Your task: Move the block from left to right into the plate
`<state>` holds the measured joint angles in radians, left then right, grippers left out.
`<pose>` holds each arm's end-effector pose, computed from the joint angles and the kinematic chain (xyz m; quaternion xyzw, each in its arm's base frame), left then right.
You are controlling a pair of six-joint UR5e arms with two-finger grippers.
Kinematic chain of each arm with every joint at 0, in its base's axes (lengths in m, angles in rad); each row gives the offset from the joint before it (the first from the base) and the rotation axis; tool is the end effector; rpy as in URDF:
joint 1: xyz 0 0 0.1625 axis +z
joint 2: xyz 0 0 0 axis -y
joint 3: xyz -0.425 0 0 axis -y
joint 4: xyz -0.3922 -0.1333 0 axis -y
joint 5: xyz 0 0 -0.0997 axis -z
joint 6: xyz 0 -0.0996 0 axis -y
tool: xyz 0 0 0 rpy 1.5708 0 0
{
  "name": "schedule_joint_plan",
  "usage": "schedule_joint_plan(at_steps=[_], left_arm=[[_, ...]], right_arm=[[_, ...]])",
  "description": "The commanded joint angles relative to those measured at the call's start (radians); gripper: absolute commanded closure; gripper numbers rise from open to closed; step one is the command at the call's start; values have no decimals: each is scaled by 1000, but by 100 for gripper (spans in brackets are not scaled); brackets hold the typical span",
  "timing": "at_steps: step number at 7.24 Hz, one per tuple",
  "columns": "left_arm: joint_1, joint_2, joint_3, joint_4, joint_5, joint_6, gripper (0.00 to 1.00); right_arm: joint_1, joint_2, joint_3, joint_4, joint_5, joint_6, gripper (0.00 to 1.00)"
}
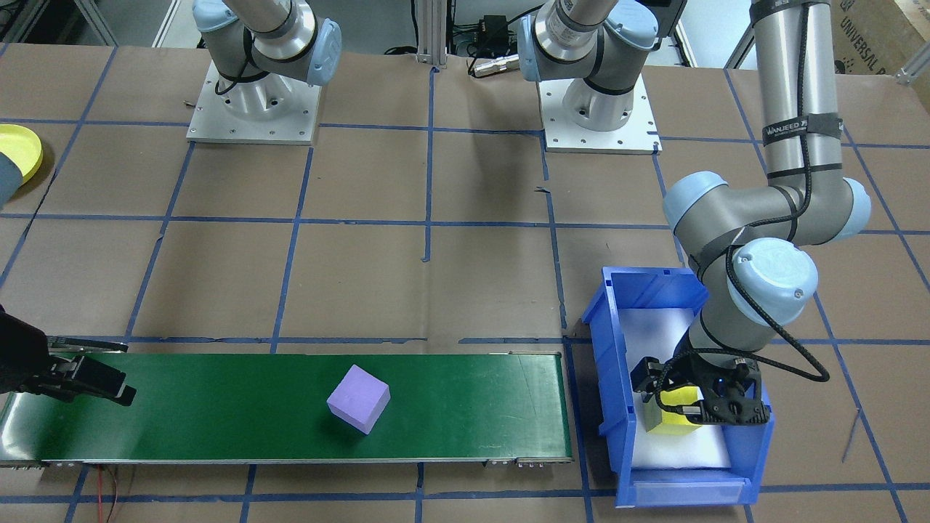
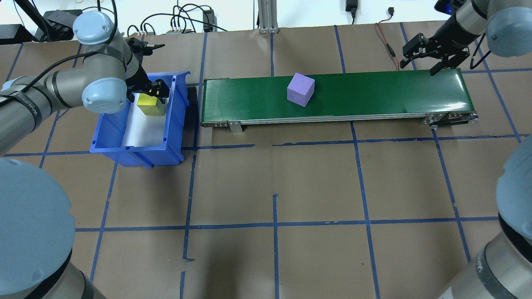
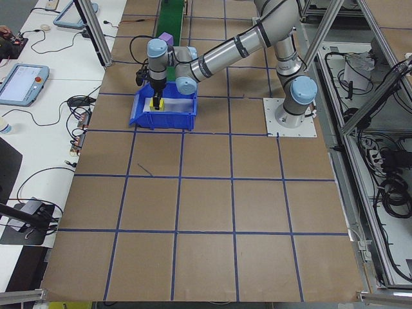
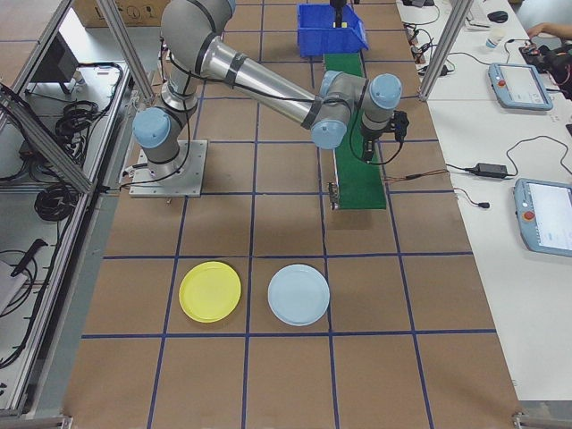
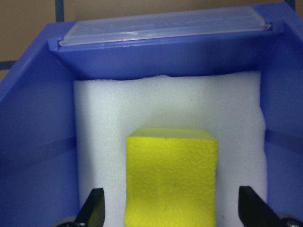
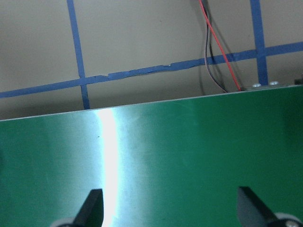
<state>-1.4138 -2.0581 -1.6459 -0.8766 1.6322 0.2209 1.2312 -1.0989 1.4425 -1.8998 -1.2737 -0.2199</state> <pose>-0.0251 -0.6547 0.2434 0.0298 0.9969 -0.0589 0.0424 -0.0669 -0.6771 0.3122 0.0602 0.9871 -0.0339 0.1442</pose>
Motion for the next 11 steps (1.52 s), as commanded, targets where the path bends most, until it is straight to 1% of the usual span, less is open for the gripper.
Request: schedule_joint_plan(at_steps=[1, 2, 3, 4, 5, 6, 7, 8, 9, 10, 11], left_arm=[[1, -4, -2, 1, -5, 32, 68], [1, -4, 1, 4, -3, 47, 74], [0, 28, 21, 11, -3, 66, 74], [-2, 106, 24, 16, -9, 64, 74], [-14, 206, 25, 15, -81, 64, 74], [-39, 276, 23, 10, -175, 67, 74], [-90, 297, 20, 10, -196, 61, 74], [-161, 291, 5, 14, -196, 58, 74], [-197, 253, -3, 16, -196, 57, 74], [-212, 206, -6, 21, -204, 54, 74], [-224, 157, -20, 21, -227, 54, 74]], right_arm=[[-4, -13, 27, -1, 22, 13, 0], [-4, -16, 42, -2, 22, 55, 0], [-4, -24, 39, -10, 5, 85, 0], [-4, -27, 36, -10, 1, 117, 0], [-4, -29, 39, -10, 7, 132, 0], [-4, -27, 39, -10, 13, 132, 0], [-4, -27, 39, -12, 13, 114, 0], [-4, -29, 39, -12, 14, 116, 0], [-4, -29, 39, -12, 14, 116, 0], [-4, -30, 41, -12, 16, 119, 0], [-4, -30, 44, -12, 16, 120, 0]])
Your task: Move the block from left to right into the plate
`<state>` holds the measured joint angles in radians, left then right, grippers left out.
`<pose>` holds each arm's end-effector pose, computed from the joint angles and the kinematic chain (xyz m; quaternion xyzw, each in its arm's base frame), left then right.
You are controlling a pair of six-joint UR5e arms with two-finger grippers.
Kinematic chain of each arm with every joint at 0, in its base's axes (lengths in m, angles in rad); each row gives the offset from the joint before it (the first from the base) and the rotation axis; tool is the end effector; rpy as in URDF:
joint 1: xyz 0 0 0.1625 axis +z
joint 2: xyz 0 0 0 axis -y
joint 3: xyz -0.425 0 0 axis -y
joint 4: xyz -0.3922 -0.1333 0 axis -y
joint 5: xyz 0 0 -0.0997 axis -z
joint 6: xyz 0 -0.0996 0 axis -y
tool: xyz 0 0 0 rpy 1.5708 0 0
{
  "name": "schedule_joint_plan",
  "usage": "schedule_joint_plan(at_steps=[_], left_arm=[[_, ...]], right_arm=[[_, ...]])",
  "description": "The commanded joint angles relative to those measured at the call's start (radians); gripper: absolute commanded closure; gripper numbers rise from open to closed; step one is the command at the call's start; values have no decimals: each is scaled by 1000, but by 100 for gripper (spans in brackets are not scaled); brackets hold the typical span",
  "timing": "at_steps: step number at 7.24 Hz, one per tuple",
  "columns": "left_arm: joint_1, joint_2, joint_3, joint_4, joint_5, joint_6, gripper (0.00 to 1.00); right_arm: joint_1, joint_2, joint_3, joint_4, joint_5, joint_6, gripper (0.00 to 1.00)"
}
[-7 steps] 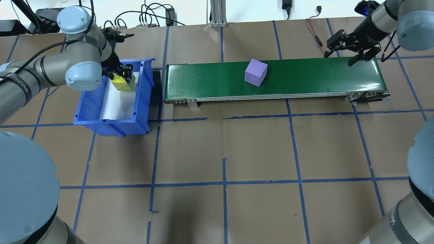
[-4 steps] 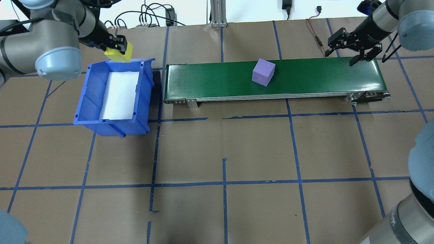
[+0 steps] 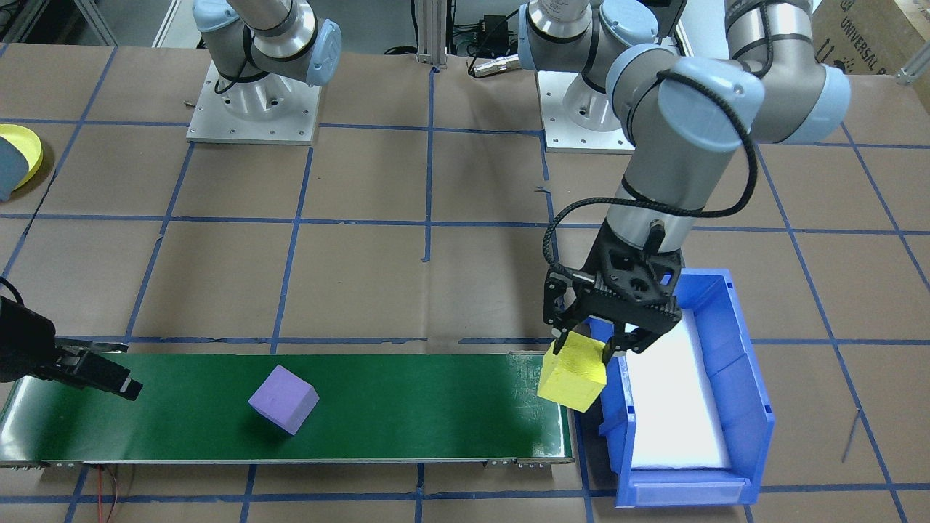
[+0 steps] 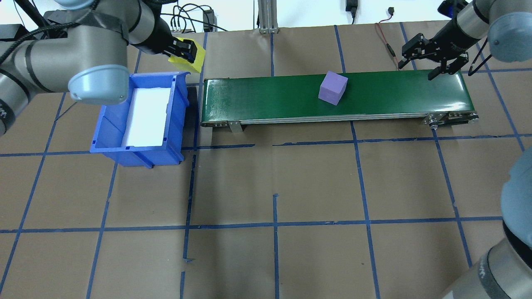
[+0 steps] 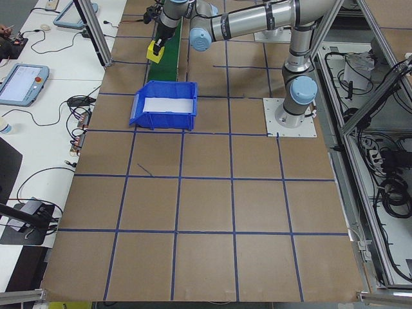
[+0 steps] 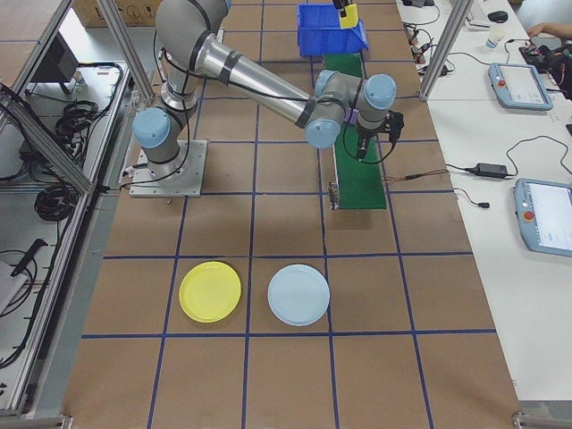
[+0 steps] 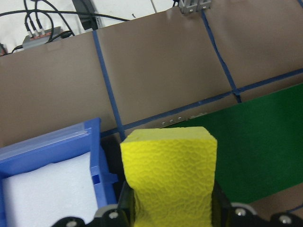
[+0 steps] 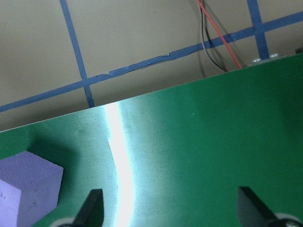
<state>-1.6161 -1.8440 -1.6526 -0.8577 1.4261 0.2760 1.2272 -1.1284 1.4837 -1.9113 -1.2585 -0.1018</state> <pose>-0.1752 -0.6030 0.3780 -0.1697 -0.9667 0.1846 0.0502 -0.0640 -0.6653 0.3139 0.1203 0.9805 -0.0272 0.1533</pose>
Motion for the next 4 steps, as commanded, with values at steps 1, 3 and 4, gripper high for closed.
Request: schedule_joint_plan(at_steps=[1, 3, 4], left_arm=[[-31, -85, -18, 11, -21, -3, 73], [-33, -101, -26, 8, -13, -29, 0], [-34, -104, -27, 5, -15, -85, 0]], right_arm=[[0, -1, 1, 0, 2, 8, 0], [0, -1, 1, 0, 2, 14, 0], [2, -2, 1, 0, 2, 17, 0]])
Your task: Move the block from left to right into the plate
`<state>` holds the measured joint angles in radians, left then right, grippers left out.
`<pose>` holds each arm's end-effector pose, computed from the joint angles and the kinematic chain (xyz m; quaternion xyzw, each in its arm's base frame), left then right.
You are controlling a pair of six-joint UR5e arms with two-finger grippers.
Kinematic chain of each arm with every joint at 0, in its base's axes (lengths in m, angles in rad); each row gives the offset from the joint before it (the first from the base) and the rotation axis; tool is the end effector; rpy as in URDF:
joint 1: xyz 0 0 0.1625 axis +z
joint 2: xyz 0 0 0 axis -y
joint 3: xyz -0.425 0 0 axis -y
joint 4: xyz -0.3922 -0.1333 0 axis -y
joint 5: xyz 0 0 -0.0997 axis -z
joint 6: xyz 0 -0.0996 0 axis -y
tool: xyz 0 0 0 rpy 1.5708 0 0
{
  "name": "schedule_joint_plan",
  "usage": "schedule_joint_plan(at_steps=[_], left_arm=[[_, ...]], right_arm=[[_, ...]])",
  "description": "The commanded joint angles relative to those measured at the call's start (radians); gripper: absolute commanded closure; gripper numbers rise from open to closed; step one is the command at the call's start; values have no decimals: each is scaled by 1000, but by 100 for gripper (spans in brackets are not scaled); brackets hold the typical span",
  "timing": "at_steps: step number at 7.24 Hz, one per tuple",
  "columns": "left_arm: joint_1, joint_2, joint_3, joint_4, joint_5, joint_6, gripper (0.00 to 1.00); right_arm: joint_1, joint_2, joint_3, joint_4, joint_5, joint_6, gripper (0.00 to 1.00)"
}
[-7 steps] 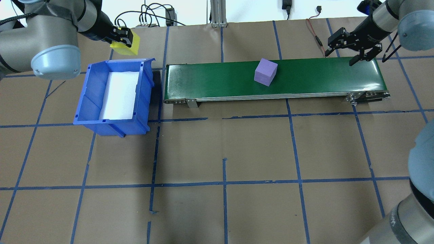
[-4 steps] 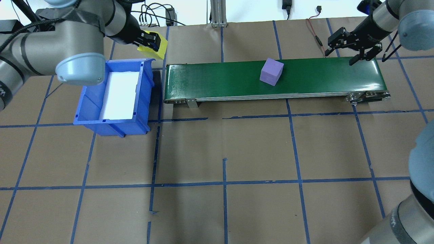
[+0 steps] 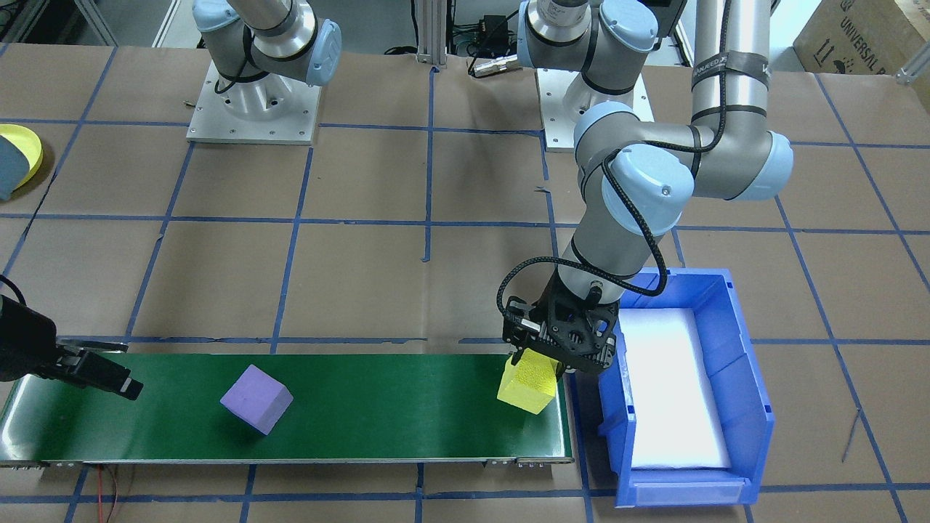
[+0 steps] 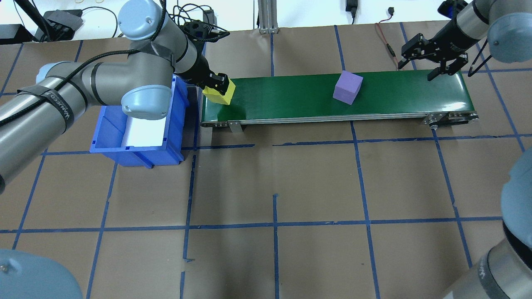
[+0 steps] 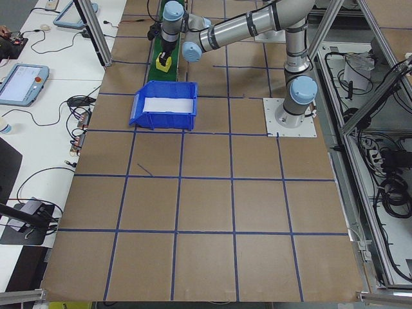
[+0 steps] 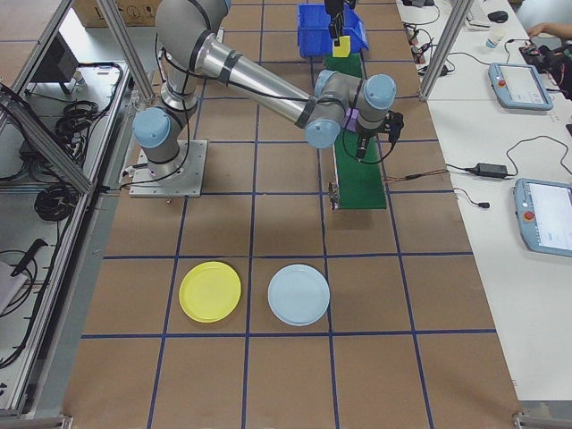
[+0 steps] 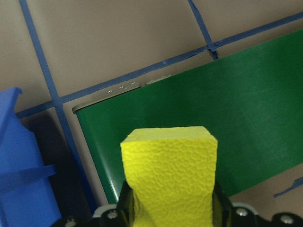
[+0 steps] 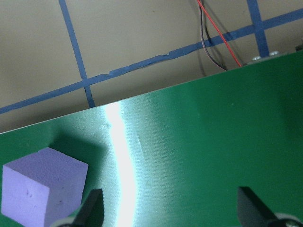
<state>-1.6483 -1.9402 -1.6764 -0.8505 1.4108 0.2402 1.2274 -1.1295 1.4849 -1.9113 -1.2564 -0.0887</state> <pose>-0.1969 -0.6094 0.3083 -0.1661 -0.9753 0.1280 0.0691 -0.0635 -0.6649 0.3141 0.1266 0.9795 -0.0264 0.1545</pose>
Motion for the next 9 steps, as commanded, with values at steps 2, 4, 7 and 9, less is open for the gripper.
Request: schedule_joint_plan(at_steps=[2, 4, 7, 9], left_arm=[[-2, 33, 12, -4, 17, -49, 0], [4, 101, 20, -95, 171, -47, 0], [74, 307, 21, -443, 254, -48, 0], [90, 380, -6, -556, 250, -58, 0]], right_arm=[[13, -6, -2, 0, -3, 113, 0], [43, -9, -6, 0, -32, 173, 0], [105, 0, -8, 2, -151, 320, 0], [136, 19, -17, 0, -215, 381, 0]])
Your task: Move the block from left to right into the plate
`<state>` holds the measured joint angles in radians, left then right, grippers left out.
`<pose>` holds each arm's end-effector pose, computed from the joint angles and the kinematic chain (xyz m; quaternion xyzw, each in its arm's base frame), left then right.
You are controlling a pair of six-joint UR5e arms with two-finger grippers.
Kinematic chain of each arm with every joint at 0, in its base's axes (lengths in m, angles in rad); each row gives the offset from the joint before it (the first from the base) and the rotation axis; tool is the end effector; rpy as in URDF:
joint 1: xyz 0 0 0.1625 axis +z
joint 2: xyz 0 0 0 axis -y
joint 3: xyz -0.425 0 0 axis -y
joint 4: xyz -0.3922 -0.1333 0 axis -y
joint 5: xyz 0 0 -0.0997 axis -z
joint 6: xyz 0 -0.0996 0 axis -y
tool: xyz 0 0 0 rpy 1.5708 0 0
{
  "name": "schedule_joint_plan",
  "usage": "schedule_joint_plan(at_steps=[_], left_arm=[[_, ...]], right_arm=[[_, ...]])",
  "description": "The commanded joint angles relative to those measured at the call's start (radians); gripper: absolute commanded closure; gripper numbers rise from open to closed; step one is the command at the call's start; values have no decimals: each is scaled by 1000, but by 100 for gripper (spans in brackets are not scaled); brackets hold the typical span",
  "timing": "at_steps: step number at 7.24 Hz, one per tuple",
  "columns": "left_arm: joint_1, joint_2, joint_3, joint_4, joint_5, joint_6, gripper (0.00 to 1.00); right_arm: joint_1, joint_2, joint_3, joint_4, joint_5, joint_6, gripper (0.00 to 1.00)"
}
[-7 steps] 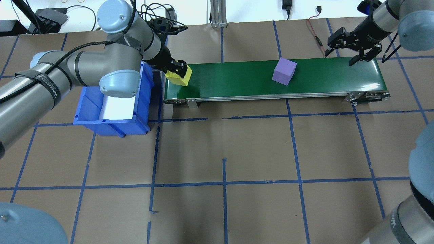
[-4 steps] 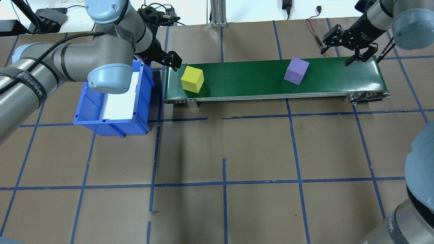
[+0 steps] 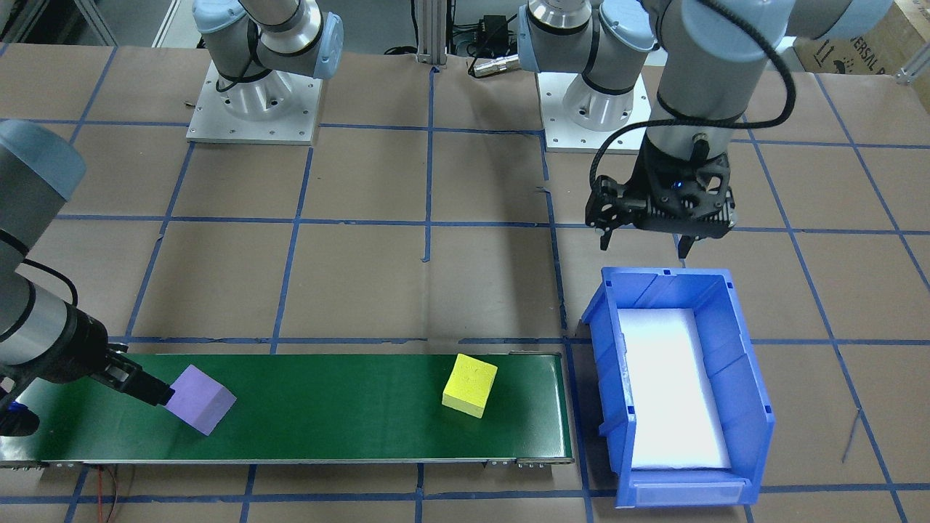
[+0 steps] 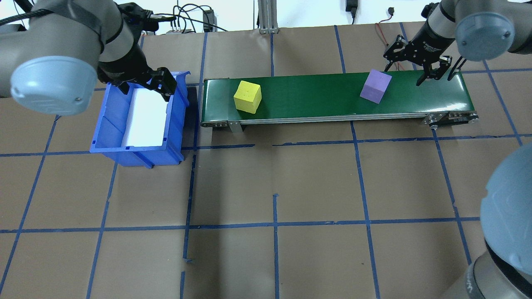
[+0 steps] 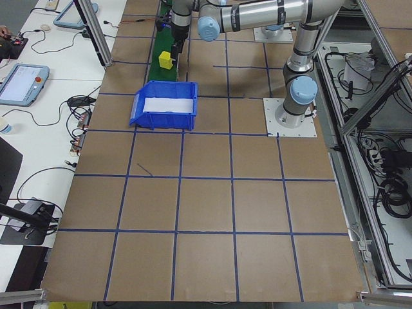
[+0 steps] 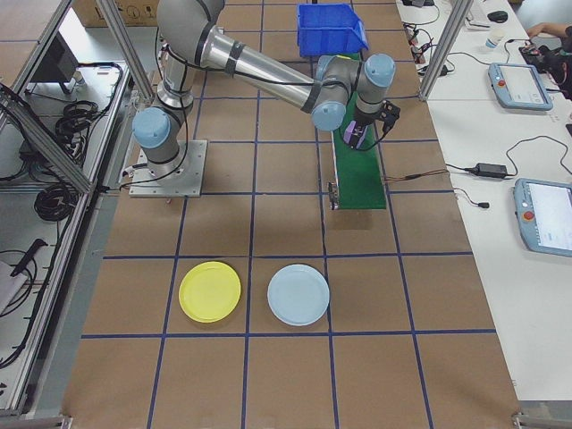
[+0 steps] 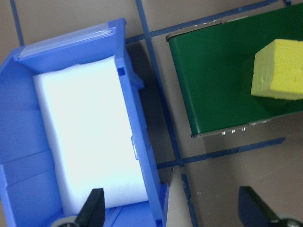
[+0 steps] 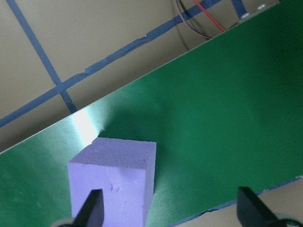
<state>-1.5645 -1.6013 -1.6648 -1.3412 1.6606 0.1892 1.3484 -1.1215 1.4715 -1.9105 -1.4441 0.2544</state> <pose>-0.1211 -0.5125 0.4504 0.0888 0.9937 -0.0478 0.0497 -0.0014 -0.6678 0.3110 0.2360 0.9697 0.0061 0.0632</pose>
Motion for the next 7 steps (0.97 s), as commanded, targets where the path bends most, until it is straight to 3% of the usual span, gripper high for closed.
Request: schedule_joint_plan(at_steps=[1, 2, 5, 7], left_arm=[[3, 49, -15, -62, -31, -8, 0], [4, 49, -18, -64, -118, -4, 0], [11, 69, -18, -67, -55, 4, 0], [6, 70, -20, -67, -61, 4, 0]], right_arm=[[15, 34, -32, -2, -27, 25, 0], [15, 58, -65, -2, -27, 22, 0], [15, 104, -76, -2, -16, -7, 0], [15, 117, -54, -7, -22, -18, 4]])
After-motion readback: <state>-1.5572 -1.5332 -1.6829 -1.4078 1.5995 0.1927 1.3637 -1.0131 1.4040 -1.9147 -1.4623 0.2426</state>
